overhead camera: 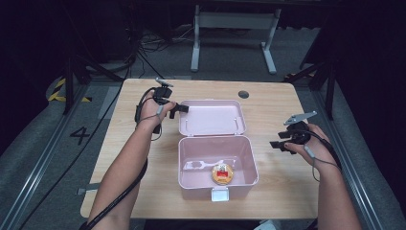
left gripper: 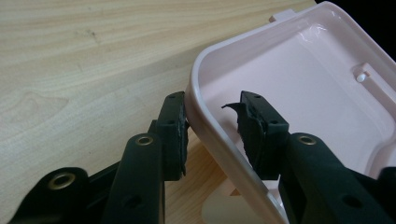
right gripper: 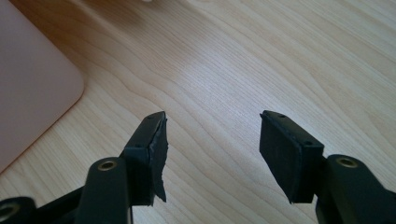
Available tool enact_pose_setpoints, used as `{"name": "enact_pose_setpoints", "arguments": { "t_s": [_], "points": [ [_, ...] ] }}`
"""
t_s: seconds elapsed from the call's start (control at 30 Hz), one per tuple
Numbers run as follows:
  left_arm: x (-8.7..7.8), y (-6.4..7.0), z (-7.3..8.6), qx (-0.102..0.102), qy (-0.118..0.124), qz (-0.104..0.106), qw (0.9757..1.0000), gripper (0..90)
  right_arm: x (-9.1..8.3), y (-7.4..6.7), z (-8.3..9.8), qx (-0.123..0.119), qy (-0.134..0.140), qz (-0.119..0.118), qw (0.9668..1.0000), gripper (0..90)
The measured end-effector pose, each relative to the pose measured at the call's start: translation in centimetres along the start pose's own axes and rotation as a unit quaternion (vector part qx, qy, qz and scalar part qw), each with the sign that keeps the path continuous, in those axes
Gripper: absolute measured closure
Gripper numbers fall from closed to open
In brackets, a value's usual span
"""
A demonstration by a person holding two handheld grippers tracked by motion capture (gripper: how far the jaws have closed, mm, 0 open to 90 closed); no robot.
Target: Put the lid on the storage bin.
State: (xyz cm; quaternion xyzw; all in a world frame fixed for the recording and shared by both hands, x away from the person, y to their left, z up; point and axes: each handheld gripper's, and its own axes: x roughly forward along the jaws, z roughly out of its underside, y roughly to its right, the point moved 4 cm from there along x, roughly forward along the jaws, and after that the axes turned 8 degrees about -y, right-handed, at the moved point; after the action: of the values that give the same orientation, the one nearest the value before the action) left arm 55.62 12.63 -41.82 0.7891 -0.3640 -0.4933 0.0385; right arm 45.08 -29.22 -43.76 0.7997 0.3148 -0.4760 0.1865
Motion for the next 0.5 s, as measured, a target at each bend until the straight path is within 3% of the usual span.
{"name": "enact_pose_setpoints", "arguments": {
  "t_s": [0.23, 0.43, 0.5],
  "points": [
    [-1.5, 1.0, -0.8, 0.024, 0.027, -0.025, 0.9990, 66.2, -0.2, -0.2, 0.1, 0.019, -0.004, -0.017, 0.9997, 49.2],
    [-2.4, 1.9, -1.2, 0.044, 0.039, -0.043, 0.9974, 67.6, -0.4, -0.8, -0.2, 0.014, -0.004, -0.031, 0.9994, 52.0],
    [-2.7, 2.2, -1.3, 0.042, 0.044, -0.044, 0.9972, 68.2, -0.6, -1.1, -0.3, 0.013, -0.002, -0.037, 0.9992, 52.6]
  ]
}}
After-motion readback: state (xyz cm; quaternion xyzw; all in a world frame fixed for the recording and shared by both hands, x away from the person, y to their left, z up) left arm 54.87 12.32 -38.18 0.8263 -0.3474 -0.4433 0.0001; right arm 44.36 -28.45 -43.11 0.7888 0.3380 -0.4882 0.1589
